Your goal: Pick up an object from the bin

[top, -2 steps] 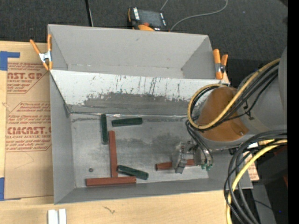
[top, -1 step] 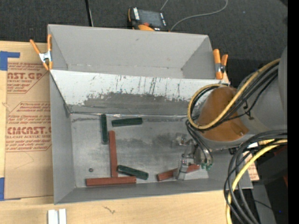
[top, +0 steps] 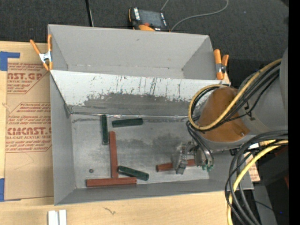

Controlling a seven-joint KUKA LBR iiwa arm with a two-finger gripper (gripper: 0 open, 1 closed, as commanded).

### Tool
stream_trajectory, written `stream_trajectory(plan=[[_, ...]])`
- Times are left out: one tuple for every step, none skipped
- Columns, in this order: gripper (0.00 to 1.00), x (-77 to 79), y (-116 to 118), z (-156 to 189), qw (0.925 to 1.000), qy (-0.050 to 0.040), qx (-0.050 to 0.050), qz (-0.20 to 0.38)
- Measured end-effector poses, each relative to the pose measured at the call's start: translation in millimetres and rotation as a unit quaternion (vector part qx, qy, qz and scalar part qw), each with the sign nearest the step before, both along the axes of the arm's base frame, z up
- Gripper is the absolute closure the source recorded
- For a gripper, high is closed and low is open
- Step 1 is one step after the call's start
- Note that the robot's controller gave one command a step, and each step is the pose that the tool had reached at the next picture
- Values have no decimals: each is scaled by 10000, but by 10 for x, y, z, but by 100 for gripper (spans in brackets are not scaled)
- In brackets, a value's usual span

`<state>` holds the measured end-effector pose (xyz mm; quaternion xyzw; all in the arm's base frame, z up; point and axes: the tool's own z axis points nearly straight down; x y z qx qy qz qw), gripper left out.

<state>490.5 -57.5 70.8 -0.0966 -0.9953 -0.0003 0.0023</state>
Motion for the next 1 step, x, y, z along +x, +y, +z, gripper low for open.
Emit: stream_trajectory(plan=[[100,154,38,463,9880,-44,-5,1547]])
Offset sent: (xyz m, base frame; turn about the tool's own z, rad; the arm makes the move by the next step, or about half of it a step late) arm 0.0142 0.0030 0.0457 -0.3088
